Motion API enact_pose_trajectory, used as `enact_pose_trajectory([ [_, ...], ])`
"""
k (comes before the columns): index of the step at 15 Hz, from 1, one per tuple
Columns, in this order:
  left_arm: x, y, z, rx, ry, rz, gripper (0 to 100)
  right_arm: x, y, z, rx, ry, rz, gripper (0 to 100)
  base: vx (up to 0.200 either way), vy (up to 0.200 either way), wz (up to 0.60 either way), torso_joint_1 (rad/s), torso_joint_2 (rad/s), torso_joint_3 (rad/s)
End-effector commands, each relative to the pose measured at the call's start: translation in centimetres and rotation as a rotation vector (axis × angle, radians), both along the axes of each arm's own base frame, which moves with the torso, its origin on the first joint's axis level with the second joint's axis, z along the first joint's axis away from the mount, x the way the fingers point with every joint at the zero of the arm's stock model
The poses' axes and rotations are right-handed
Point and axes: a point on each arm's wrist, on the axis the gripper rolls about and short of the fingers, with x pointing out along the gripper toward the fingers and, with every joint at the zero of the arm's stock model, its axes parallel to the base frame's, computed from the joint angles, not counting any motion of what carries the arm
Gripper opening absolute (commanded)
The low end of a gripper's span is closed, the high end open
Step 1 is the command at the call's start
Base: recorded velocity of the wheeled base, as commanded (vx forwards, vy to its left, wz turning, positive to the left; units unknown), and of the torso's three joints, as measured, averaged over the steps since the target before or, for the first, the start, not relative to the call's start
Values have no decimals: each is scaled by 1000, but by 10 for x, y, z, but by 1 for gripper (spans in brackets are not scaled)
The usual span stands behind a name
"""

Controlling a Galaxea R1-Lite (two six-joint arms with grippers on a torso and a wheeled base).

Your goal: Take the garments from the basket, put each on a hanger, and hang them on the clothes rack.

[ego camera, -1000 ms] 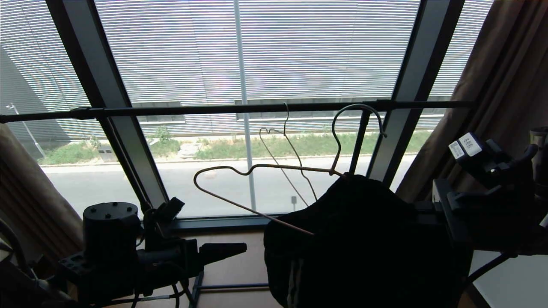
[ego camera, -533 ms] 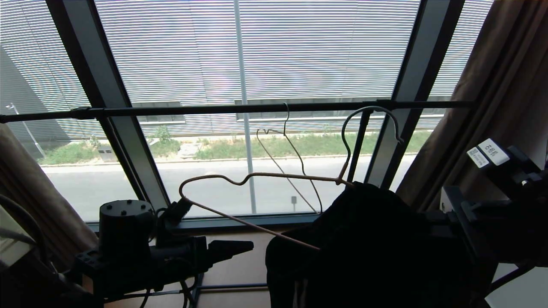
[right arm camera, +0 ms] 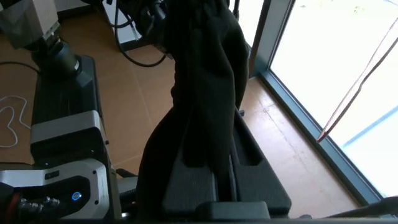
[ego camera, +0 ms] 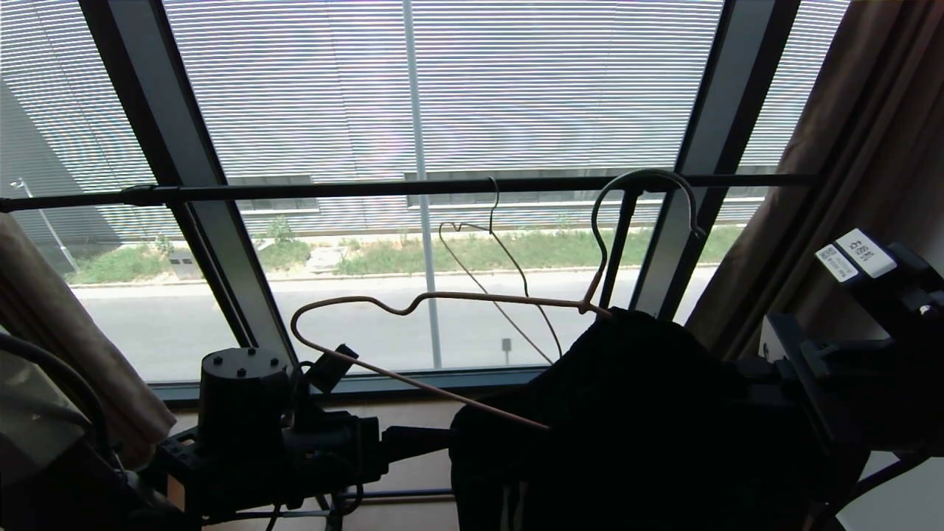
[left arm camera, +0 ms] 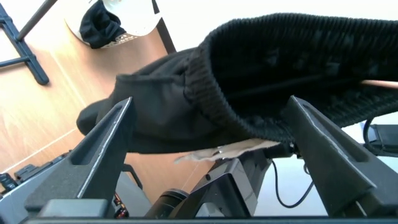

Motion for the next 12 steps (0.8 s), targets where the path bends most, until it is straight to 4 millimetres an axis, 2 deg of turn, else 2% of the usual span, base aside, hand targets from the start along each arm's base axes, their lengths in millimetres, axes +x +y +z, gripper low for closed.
enact_pose_trajectory([
  [1, -1, -3, -1, 2, 2, -11, 100, -1, 2, 2, 3, -6, 13, 0, 0, 0, 0, 0, 0, 0],
  [10, -1, -7, -4, 6, 8, -23, 100, -9, 9, 10, 21, -38, 65, 0, 0, 0, 0, 0, 0, 0],
  [11, 0, -7, -4, 6, 6, -25, 0, -11, 8, 11, 24, -43, 65, 0, 0, 0, 0, 0, 0, 0],
  [12, -1, -7, -3, 5, 5, -25, 0, -11, 8, 11, 24, -43, 65, 0, 0, 0, 0, 0, 0, 0],
])
